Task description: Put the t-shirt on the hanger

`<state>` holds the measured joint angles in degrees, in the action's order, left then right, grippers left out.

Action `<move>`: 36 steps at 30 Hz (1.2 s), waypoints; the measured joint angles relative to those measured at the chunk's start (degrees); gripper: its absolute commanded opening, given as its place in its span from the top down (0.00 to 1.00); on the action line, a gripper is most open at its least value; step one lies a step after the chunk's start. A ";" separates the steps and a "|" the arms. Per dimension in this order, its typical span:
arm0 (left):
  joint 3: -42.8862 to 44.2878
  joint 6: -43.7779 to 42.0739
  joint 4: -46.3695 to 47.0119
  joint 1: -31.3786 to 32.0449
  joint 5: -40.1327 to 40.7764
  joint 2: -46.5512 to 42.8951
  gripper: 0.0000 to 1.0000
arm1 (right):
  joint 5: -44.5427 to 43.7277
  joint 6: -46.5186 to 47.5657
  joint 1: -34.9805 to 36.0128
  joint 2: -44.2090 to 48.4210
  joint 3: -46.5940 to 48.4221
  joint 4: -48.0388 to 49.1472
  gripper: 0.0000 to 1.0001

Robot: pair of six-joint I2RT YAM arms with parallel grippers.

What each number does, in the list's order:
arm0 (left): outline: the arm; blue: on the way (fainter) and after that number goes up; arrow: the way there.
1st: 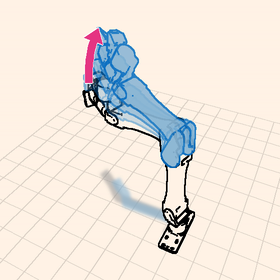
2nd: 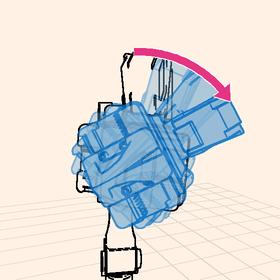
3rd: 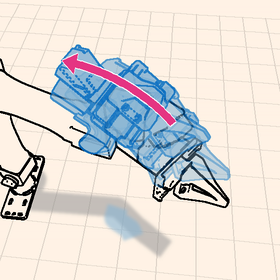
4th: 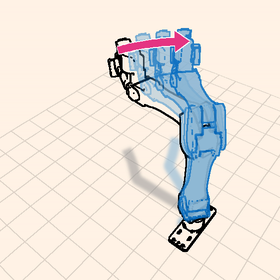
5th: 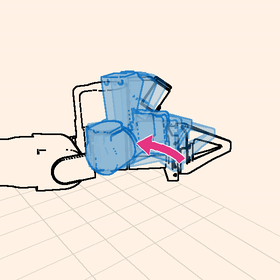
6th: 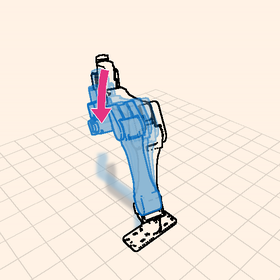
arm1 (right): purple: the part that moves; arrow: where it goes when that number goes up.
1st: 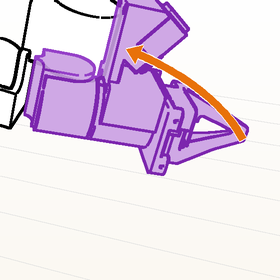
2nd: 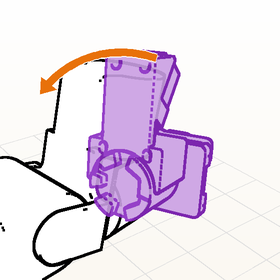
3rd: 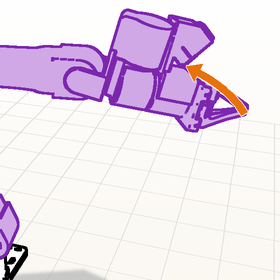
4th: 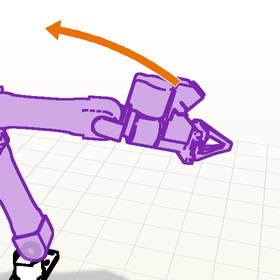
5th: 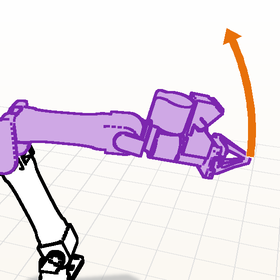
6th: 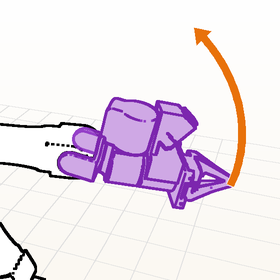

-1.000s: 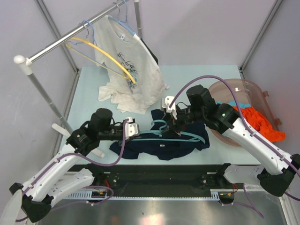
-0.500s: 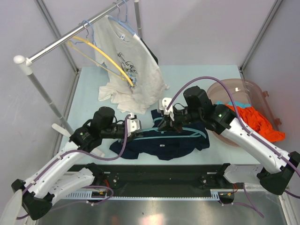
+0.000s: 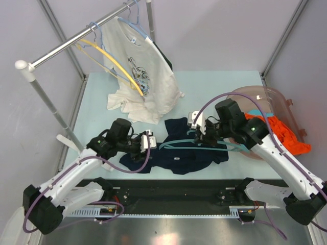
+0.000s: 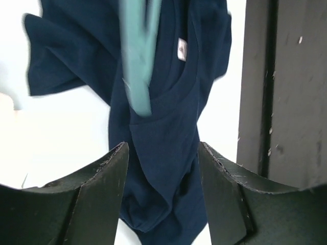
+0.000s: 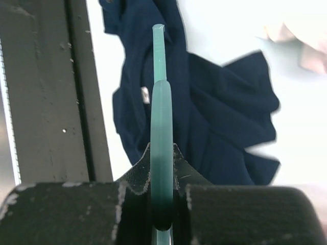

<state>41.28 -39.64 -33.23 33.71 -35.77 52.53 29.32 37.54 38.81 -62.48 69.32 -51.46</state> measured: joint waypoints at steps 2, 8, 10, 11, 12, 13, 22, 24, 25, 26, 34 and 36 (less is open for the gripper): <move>0.00 -2.82 -0.42 -0.04 -0.09 2.54 0.39 | 0.13 0.68 -2.29 1.46 0.02 -1.51 1.00; 0.00 -8.13 -0.24 -0.04 -0.24 9.16 0.38 | 2.49 2.27 -7.45 1.75 0.46 -5.27 1.00; 0.02 -8.98 0.04 -0.04 -0.24 11.39 0.37 | 3.61 2.71 -7.87 1.33 0.46 -6.47 1.00; 0.02 -9.29 0.28 -0.04 -0.24 12.24 0.36 | 4.31 2.97 -7.96 0.98 0.48 -7.21 1.00; 0.07 -9.60 0.66 -0.04 -0.26 13.03 0.36 | 4.92 3.04 -7.98 0.66 0.48 -7.85 1.00; 0.09 -9.97 1.11 -0.04 -0.26 13.73 0.36 | 5.53 3.08 -7.98 0.31 0.46 -8.28 1.00; 0.59 -11.91 2.43 0.68 -0.48 16.70 0.64 | 8.55 3.10 -8.09 -3.34 0.48 -8.24 1.00; 0.85 -12.41 2.27 0.96 -0.70 16.70 0.77 | 8.87 3.19 -8.20 -4.28 0.48 -8.11 1.00; 1.07 -12.74 2.19 1.09 -0.96 16.68 0.80 | 9.01 3.23 -8.20 -4.63 0.48 -8.00 1.00; 1.27 -13.00 2.10 1.20 -1.11 16.68 0.84 | 9.16 3.23 -8.28 -4.83 0.48 -7.89 1.00; 2.21 -13.38 0.15 1.60 -2.38 15.37 1.00 | 10.43 3.87 -9.86 -4.87 0.46 -6.91 1.00; 2.23 -13.35 -0.39 1.64 -2.40 14.23 1.00 | 10.88 4.09 -10.27 -4.87 0.39 -6.23 1.00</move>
<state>43.51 -52.99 -33.63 35.35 -38.17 66.76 40.21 41.63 28.53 -67.35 69.71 -57.69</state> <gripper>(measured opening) 0.010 0.080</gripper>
